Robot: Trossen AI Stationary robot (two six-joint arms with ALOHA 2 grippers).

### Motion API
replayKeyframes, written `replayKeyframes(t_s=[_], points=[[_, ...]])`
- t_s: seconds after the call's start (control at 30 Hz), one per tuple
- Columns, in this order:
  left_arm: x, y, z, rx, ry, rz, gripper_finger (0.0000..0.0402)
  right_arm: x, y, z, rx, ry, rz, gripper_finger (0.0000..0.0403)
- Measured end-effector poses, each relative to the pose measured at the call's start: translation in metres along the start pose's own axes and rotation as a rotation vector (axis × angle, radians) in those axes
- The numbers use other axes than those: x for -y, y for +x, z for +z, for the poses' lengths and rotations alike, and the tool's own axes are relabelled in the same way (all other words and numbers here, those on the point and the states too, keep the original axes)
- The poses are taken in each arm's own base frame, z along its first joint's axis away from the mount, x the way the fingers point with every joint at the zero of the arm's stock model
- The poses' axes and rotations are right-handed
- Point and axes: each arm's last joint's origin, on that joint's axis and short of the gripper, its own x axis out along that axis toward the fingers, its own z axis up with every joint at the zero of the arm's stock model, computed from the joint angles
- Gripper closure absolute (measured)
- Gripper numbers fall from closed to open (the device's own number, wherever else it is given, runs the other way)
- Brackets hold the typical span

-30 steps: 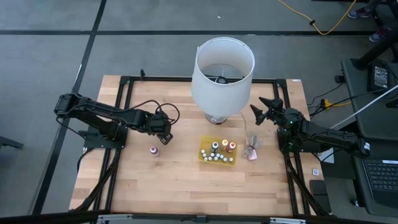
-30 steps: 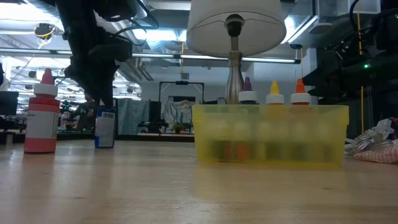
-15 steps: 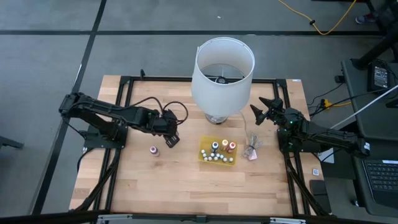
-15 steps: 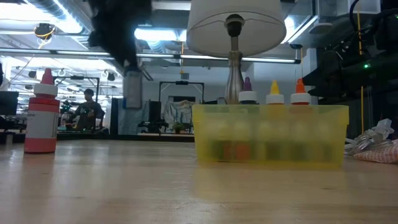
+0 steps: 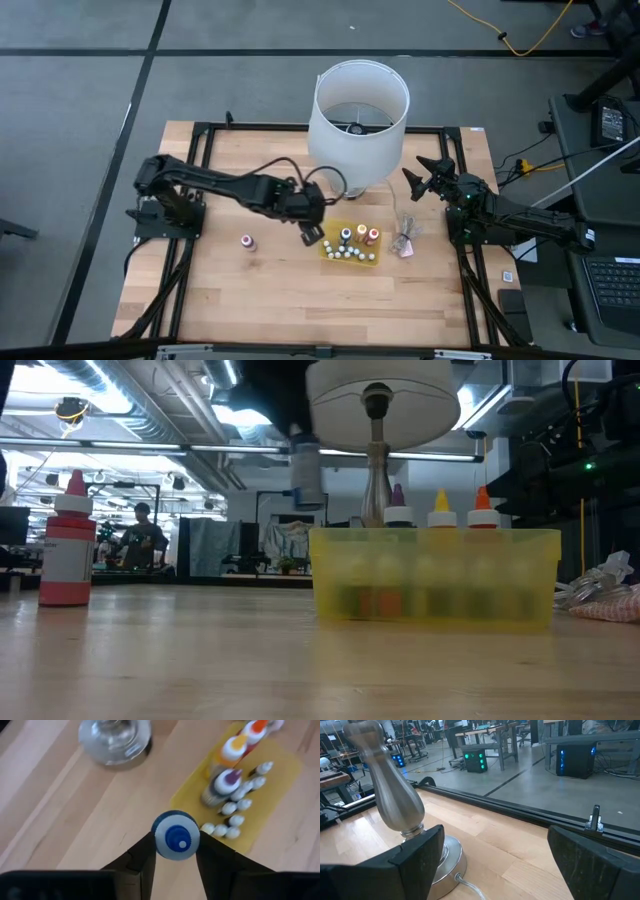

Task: Pick & Place food coloring
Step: Put the blue food coloring bottle into the yellow bin

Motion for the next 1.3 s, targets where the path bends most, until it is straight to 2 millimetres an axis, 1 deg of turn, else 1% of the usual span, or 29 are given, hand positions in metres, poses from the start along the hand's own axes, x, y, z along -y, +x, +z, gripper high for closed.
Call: replayKeyframes(t_s=[0.13, 0.27, 0.53, 0.7, 1.0, 1.2, 1.3], points=[[0.015, 0.009, 0.016, 0.015, 0.027, -0.016, 0.028, 0.0, 0.0, 0.0, 0.0, 0.0, 0.0, 0.0047], [0.027, 0.022, 0.024, 0.01, 0.045, -0.017, 0.0283, 0.0, 0.0, 0.0, 0.0, 0.0, 0.0, 0.0047], [0.037, 0.056, 0.019, -0.058, 0.071, 0.013, 0.028, 0.0, 0.0, 0.0, 0.0, 0.0, 0.0, 0.0047], [0.043, 0.075, 0.016, -0.063, 0.109, 0.034, 0.0283, 0.0, 0.0, 0.0, 0.0, 0.0, 0.0, 0.0047], [0.047, 0.085, 0.022, 0.004, 0.088, 0.003, 0.0282, 0.0, 0.0, 0.0, 0.0, 0.0, 0.0, 0.0047], [0.044, 0.092, 0.021, 0.004, 0.089, -0.005, 0.028, 0.0, 0.0, 0.0, 0.0, 0.0, 0.0, 0.0047], [0.042, 0.097, 0.018, 0.0, 0.109, -0.001, 0.0279, 0.0, 0.0, 0.0, 0.0, 0.0, 0.0, 0.0047]])
